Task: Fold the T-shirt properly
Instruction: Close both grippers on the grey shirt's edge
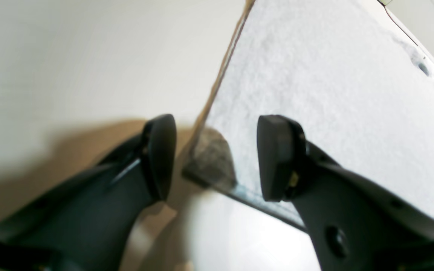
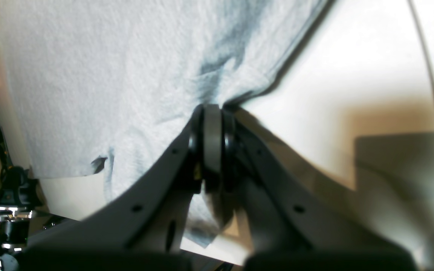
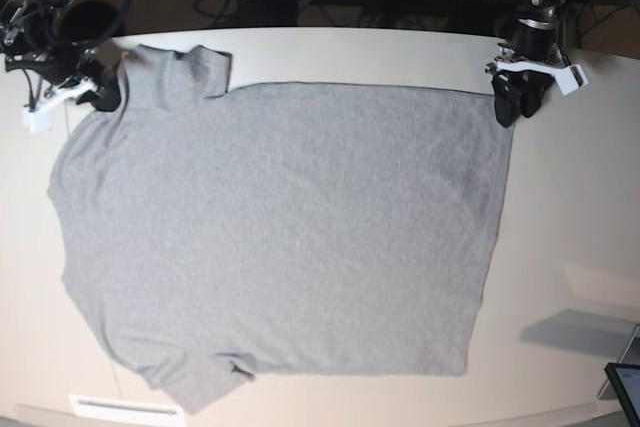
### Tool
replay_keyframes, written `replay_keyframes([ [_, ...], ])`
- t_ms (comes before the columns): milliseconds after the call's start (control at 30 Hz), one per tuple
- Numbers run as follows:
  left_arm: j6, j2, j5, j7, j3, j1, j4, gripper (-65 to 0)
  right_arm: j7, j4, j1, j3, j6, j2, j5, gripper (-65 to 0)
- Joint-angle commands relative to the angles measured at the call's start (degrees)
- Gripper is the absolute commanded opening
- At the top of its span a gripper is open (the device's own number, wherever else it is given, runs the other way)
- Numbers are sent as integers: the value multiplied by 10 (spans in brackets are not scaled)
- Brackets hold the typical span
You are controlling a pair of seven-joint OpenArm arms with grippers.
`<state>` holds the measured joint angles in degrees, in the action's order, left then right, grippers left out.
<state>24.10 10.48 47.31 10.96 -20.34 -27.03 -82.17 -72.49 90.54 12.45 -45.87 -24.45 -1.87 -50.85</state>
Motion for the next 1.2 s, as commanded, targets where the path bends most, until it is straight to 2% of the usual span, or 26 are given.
replay_keyframes([
  [0, -7, 1, -8, 48, 0, -4, -2, -309, 1, 8, 0, -1, -2, -6, -2, -650],
  [167, -7, 0, -8, 61, 2, 6, -1, -321, 1, 8, 0, -1, -2, -6, -2, -650],
  [333, -7, 0, -8, 62, 2, 4, -1, -490, 1, 8, 0, -1, -2, -6, -2, -650],
  [400, -7, 0, -8, 62, 2, 3, 0, -539, 1, 8, 0, -1, -2, -6, -2, -650],
  [467, -7, 0, -10, 62, 2, 3, 0, -566, 1, 8, -1, -1, -2, -6, -2, -650],
  [633, -7, 0, -9, 62, -3, 3, 0, -584, 1, 8, -1, -1, -2, -6, -2, -650],
  [700, -7, 0, -9, 62, -4, 3, -3, -648, 0, 8, -1, -1, -2, -6, -2, -650],
  [1000, -7, 2, -9, 62, -5, -21, -80, -650, 0, 15, -1, 0, -4, -18, -4, -650],
  [1167, -7, 5, -9, 62, -5, -25, -102, -650, 1, 64, -1, -2, -4, -23, -4, -650],
])
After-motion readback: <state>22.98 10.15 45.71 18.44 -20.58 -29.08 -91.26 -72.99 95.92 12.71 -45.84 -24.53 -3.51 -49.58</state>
